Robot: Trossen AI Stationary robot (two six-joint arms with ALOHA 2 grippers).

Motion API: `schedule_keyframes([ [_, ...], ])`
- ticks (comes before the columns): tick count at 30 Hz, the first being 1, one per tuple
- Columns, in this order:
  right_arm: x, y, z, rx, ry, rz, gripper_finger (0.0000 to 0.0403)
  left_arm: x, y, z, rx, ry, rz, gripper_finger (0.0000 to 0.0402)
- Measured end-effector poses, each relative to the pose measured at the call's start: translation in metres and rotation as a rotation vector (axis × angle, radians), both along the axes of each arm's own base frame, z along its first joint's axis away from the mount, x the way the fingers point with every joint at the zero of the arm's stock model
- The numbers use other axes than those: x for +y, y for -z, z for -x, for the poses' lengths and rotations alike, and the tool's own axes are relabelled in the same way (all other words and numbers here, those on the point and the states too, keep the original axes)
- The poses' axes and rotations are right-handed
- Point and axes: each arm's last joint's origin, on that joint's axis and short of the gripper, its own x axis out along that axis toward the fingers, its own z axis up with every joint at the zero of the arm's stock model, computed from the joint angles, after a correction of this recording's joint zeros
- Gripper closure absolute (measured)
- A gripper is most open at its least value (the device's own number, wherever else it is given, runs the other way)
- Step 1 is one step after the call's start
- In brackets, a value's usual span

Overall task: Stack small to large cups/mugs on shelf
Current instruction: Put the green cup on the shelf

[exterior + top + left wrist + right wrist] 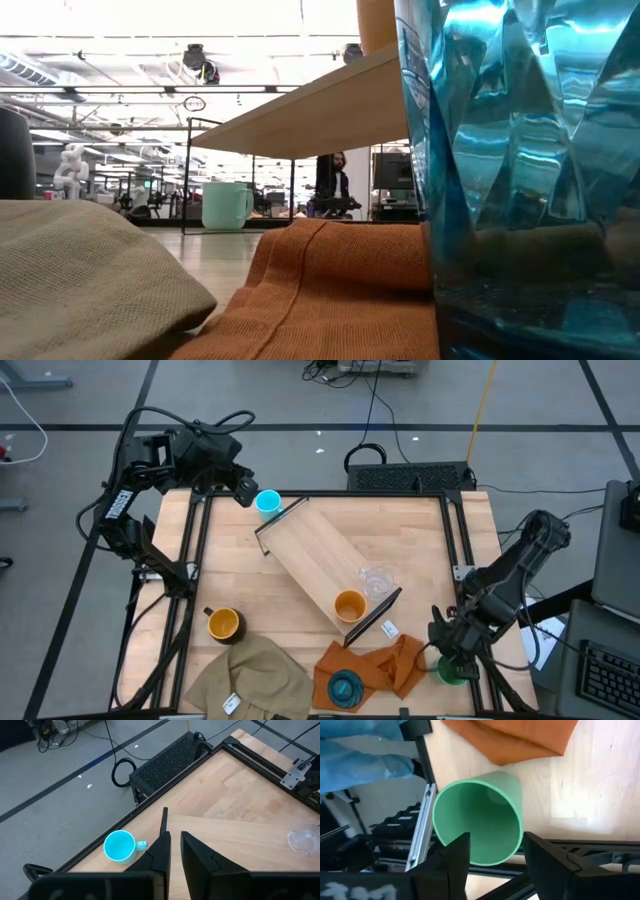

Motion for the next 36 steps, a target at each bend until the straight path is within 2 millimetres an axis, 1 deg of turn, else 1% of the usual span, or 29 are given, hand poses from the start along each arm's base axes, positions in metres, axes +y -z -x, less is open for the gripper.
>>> schedule_keyframes([
  [9,0.007,0.012,-0.004,0.0,-0.035,0.058,0.0232,0.0,0.0,0.0,-0.007,-0.007,0.01,0.036],
  [15,0.004,0.028,0.0,0.023,-0.03,0.079,0.0232,-0.001,0.0,-0.001,-0.013,0.012,0.027,0.036],
  [25,0.001,0.042,0.004,0.031,-0.03,0.082,0.0237,-0.006,0.0,-0.003,-0.021,0.034,0.028,0.036],
  [27,0.001,0.043,0.004,0.034,-0.034,0.081,0.0253,-0.006,0.0,-0.003,-0.022,0.035,0.028,0.036],
  [29,0.002,0.043,0.004,0.04,-0.049,0.063,0.0284,-0.006,0.0,-0.003,-0.022,0.035,0.029,0.036],
  [33,0.003,0.043,0.003,0.019,-0.065,0.044,0.0376,-0.006,0.0,-0.003,-0.028,0.025,0.036,0.036],
  [34,0.004,0.042,0.002,0.011,-0.068,0.037,0.0389,-0.006,0.0,-0.003,-0.028,0.025,0.036,0.036],
  [36,0.005,0.042,0.001,0.006,-0.061,0.031,0.0393,-0.006,0.0,-0.003,-0.028,0.025,0.036,0.036],
])
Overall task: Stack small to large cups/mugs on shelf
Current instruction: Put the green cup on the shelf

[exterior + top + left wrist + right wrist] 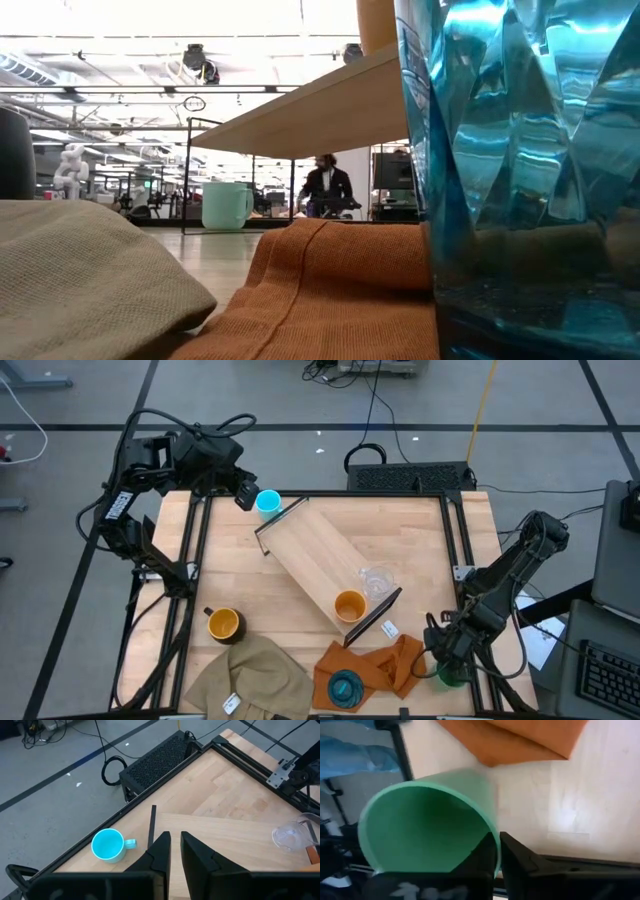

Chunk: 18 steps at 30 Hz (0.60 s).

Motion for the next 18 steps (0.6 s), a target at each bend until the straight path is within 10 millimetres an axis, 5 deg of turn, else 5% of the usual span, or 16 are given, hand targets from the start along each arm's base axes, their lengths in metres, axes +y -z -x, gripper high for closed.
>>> schedule_keyframes([
  [11,-0.009,-0.009,0.001,-0.018,0.052,-0.032,0.0401,0.0,0.0,0.0,0.003,0.001,-0.006,0.036],
  [18,-0.038,-0.031,0.014,-0.055,0.148,-0.012,0.0402,0.0,0.0,0.0,0.008,0.007,-0.012,0.036],
])
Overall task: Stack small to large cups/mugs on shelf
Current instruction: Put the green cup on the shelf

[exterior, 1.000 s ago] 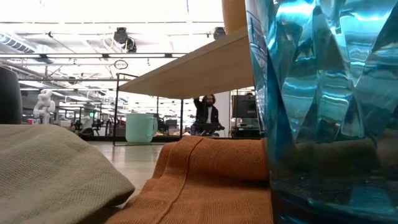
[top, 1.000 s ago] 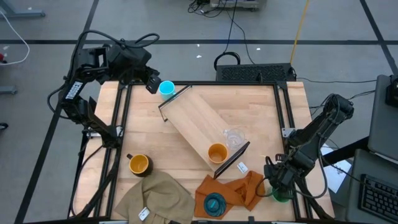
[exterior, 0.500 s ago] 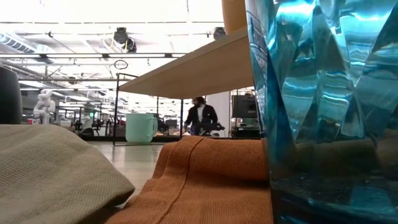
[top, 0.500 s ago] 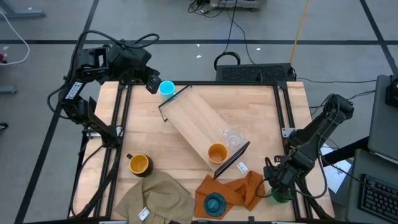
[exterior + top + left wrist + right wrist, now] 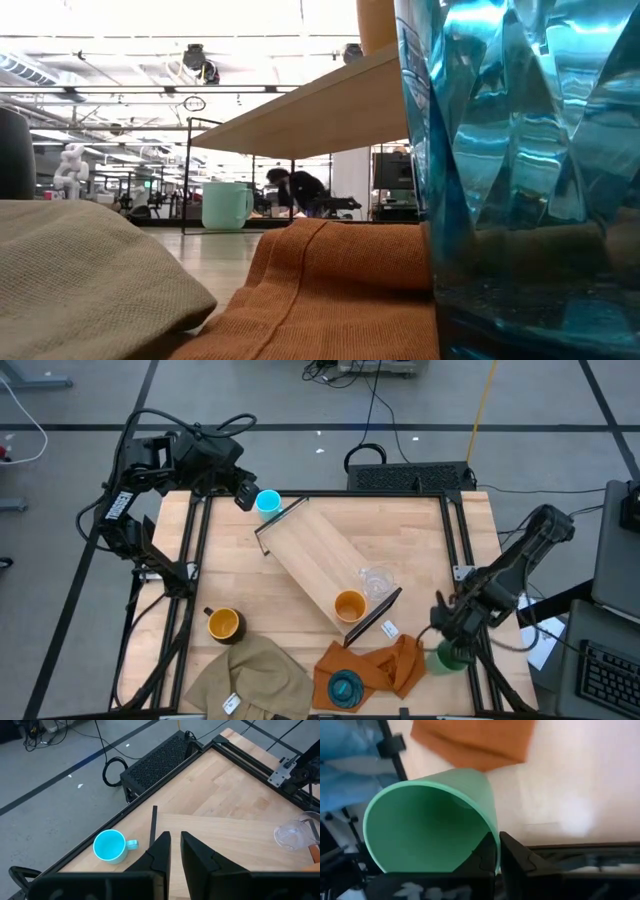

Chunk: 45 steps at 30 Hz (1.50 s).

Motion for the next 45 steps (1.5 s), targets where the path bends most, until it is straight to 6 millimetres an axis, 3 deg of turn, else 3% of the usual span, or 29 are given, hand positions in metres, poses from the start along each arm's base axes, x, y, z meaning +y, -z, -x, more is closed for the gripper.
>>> schedule_keyframes([
  [8,-0.046,-0.057,0.016,-0.201,0.151,0.101,0.0402,0.0,0.0,0.0,0.003,0.005,-0.004,0.036],
  [13,-0.068,-0.089,0.026,-0.186,0.18,0.215,0.0402,0.0,0.0,0.0,0.003,0.005,-0.004,0.036],
  [23,-0.085,-0.135,0.001,-0.368,0.168,0.27,0.0402,0.0,0.0,0.0,0.003,0.004,-0.002,0.036],
  [33,-0.098,-0.155,-0.032,-0.409,0.081,0.344,0.0403,-0.002,0.001,0.0,-0.002,0.038,0.038,0.036],
  [45,-0.101,-0.164,-0.014,-0.439,0.129,0.224,0.0403,-0.001,0.001,0.0,-0.011,0.023,0.047,0.036],
])
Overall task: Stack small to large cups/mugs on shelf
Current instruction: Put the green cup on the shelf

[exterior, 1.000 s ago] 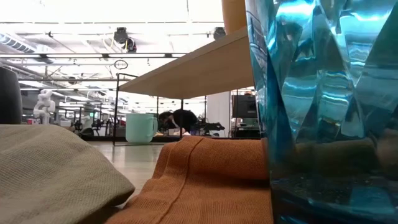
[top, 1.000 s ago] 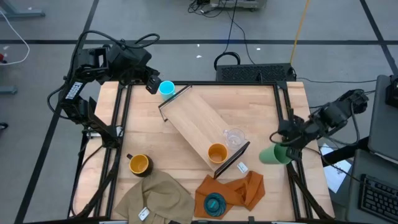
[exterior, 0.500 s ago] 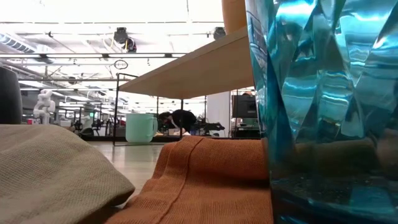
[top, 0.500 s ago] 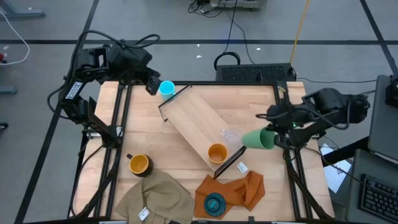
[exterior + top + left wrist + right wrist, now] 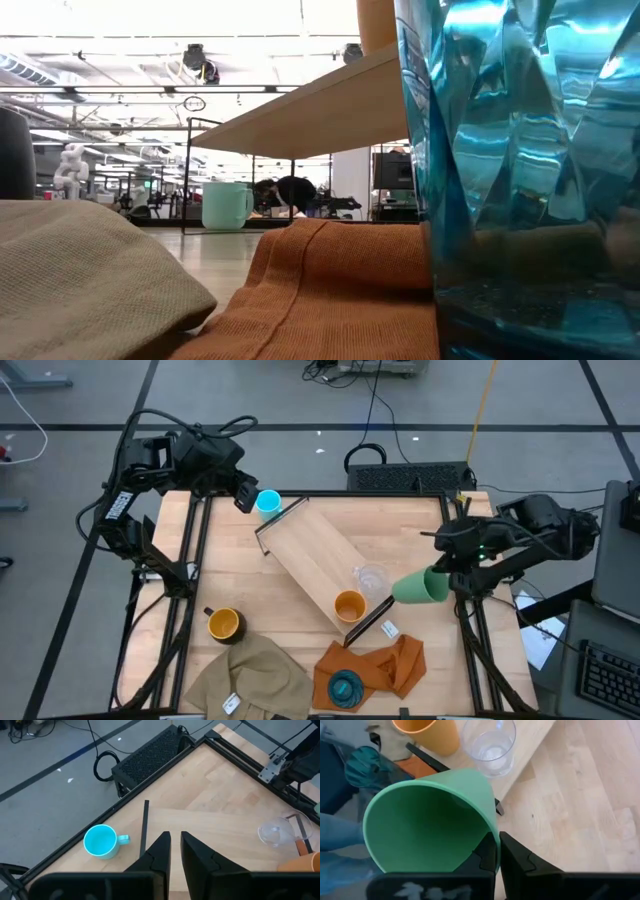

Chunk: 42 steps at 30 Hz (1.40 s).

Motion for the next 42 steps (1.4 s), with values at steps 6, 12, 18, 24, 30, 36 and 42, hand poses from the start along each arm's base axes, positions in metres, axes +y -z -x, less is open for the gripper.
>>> schedule_keyframes([
  [6,-0.004,-0.008,0.024,-0.063,0.011,-0.048,0.0403,0.0,-0.003,-0.003,-0.055,0.013,0.007,0.036],
  [12,-0.004,-0.015,0.022,-0.185,-0.023,-0.051,0.0403,-0.003,-0.014,-0.017,-0.227,0.193,0.063,0.036],
  [18,-0.001,-0.018,0.009,-0.254,-0.073,-0.028,0.0403,-0.021,-0.014,-0.047,-0.318,0.405,0.132,0.0328],
  [24,0.001,-0.023,-0.002,-0.341,-0.123,-0.012,0.0403,-0.042,-0.006,-0.069,-0.311,0.423,0.227,0.0216],
  [30,0.009,-0.028,-0.026,-0.44,-0.24,-0.034,0.0403,-0.071,0.013,-0.104,-0.275,0.451,0.352,0.0123],
  [36,0.015,-0.017,-0.051,-0.391,-0.339,-0.015,0.0403,-0.102,0.025,-0.132,-0.3,0.485,0.433,0.0062],
  [42,0.016,-0.013,-0.065,-0.399,-0.418,-0.005,0.0403,-0.129,0.028,-0.146,-0.355,0.51,0.514,0.0026],
])
